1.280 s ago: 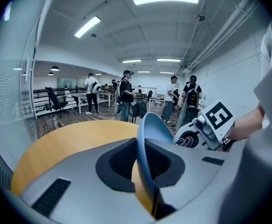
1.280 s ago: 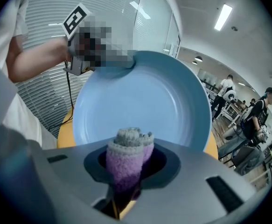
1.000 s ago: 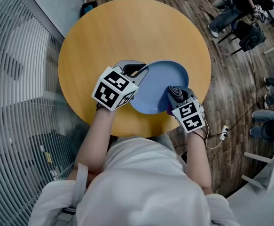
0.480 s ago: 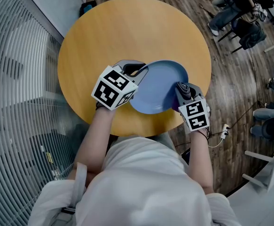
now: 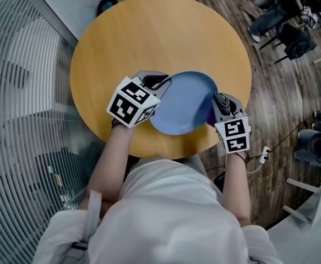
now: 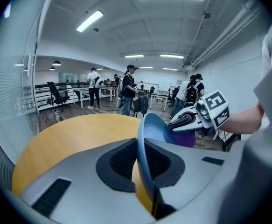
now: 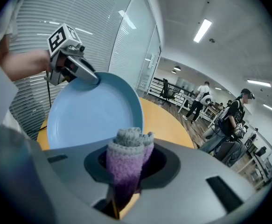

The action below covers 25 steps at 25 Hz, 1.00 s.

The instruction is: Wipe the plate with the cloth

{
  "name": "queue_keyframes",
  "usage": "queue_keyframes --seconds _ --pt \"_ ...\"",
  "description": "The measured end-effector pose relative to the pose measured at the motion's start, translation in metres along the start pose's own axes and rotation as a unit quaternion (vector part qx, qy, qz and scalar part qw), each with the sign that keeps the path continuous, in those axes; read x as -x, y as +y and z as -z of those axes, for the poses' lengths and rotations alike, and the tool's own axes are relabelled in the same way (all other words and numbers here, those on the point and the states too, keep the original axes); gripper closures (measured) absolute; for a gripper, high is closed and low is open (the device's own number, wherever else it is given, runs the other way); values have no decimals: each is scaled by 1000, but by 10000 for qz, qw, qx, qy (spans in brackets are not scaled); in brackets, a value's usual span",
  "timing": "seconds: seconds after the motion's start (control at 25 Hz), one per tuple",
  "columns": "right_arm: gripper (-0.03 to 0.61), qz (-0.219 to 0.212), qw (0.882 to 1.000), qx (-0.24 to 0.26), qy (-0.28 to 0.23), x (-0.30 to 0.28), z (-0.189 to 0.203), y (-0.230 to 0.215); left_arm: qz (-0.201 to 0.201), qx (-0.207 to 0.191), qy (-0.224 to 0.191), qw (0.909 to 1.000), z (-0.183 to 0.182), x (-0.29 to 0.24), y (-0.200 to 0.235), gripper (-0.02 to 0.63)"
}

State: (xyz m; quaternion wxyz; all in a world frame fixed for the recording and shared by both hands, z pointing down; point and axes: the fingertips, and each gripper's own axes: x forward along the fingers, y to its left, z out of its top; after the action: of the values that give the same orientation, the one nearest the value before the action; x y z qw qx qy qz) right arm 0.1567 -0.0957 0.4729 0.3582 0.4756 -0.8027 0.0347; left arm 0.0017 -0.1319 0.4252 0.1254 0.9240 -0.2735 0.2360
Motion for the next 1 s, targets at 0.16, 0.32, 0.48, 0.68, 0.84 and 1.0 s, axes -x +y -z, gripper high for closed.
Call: queue_keyframes --seconds 0.16,0.32,0.48,0.68,0.84,1.0 --pt "489 -45 9994 -267 -201 -1 -11 -4 -75 108 46 9999 7 3 10 584" --pt "489 -92 9958 -777 -480 6 -19 -22 -158 244 83 9995 8 4 16 584" --pt "489 -151 9912 -1126 -675 8 -23 -38 -236 416 67 9988 13 4 26 584" --pt "489 -308 9864 -1446 -714 7 -15 -52 -423 656 134 9969 25 2 37 585" --pt "489 -470 9827 -1606 -789 7 -11 -60 -494 974 78 9940 30 0 45 584" --pt "489 -554 9835 -1532 -790 0 -8 -59 -491 1405 -119 9888 40 2 55 584"
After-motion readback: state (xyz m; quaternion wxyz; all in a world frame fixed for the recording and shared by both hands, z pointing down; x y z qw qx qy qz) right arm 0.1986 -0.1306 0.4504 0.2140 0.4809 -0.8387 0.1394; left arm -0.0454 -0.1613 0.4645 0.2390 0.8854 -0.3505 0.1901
